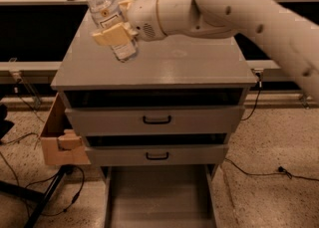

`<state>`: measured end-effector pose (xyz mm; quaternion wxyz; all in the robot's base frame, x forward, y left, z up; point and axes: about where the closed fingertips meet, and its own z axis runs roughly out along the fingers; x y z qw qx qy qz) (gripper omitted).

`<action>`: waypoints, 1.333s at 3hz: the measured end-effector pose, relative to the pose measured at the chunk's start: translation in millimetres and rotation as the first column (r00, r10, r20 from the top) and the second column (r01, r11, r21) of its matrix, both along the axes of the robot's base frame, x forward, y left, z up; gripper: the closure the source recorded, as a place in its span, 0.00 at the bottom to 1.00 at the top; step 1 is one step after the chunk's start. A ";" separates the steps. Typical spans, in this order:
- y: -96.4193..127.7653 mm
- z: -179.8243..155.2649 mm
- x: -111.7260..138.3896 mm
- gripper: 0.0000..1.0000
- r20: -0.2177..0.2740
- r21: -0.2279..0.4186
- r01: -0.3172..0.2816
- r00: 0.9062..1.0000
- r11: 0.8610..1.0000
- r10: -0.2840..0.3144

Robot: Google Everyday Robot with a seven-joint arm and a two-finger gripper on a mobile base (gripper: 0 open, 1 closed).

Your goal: Place blue plastic bottle into bottom drawer

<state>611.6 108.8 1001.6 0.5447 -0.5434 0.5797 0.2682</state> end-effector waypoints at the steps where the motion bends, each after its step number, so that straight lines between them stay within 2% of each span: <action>1: -42.7 -18.2 -54.1 1.00 0.007 -0.082 0.074 0.997 0.994 -0.073; 2: -54.6 -65.3 -94.6 1.00 -0.026 -0.065 0.100 0.994 0.993 -0.102; 3: -57.0 -132.8 -115.9 1.00 -0.116 0.053 0.164 0.981 0.985 -0.157; 4: -70.8 -248.8 -165.7 1.00 -0.177 0.125 0.291 0.947 0.949 -0.267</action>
Offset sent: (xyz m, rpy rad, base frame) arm -0.1895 -0.1861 -0.2093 0.0102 0.1608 -0.3312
